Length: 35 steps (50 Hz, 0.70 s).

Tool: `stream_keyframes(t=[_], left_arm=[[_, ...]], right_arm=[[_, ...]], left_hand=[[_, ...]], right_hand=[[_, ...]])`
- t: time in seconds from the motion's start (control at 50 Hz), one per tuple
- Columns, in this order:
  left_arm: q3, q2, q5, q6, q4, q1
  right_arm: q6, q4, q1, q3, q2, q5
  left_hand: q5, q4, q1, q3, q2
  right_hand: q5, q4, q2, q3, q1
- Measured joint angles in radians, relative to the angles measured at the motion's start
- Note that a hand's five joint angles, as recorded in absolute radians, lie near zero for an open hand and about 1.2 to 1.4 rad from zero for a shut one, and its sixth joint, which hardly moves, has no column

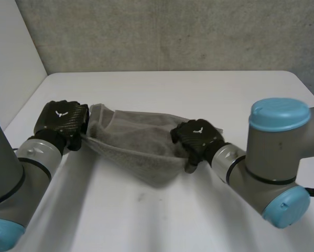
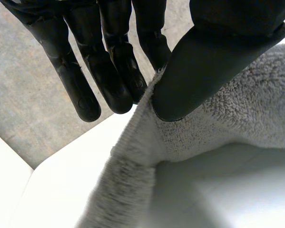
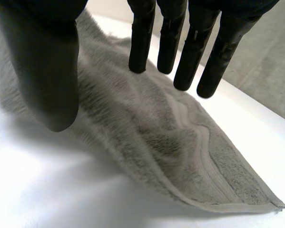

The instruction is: Fold the towel.

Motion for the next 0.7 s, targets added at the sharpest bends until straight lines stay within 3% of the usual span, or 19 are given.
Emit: stream_keyframes(t=[0.24, 0.52, 0.7], left_arm=[[0.080, 0.002, 0.073, -0.009, -0.057, 0.010], [0.235, 0.004, 0.071, -0.015, -0.188, -0.015], [0.242, 0.028, 0.072, -0.013, -0.203, -0.005]], right_arm=[[0.250, 0.043, -0.110, 0.047, -0.062, -0.012], [0.236, 0.029, -0.118, 0.114, -0.018, -0.059], [0.189, -0.007, -0.107, 0.044, 0.081, -0.077]], left_hand=[[0.000, 0.000, 0.000, 0.000, 0.000], [0.000, 0.000, 0.000, 0.000, 0.000], [0.000, 0.000, 0.000, 0.000, 0.000]], right_hand=[[-0.201, -0.189, -0.169, -0.171, -0.174], [-0.195, -0.189, -0.169, -0.171, -0.185], [-0.005, -0.043, -0.054, -0.048, -0.038]])
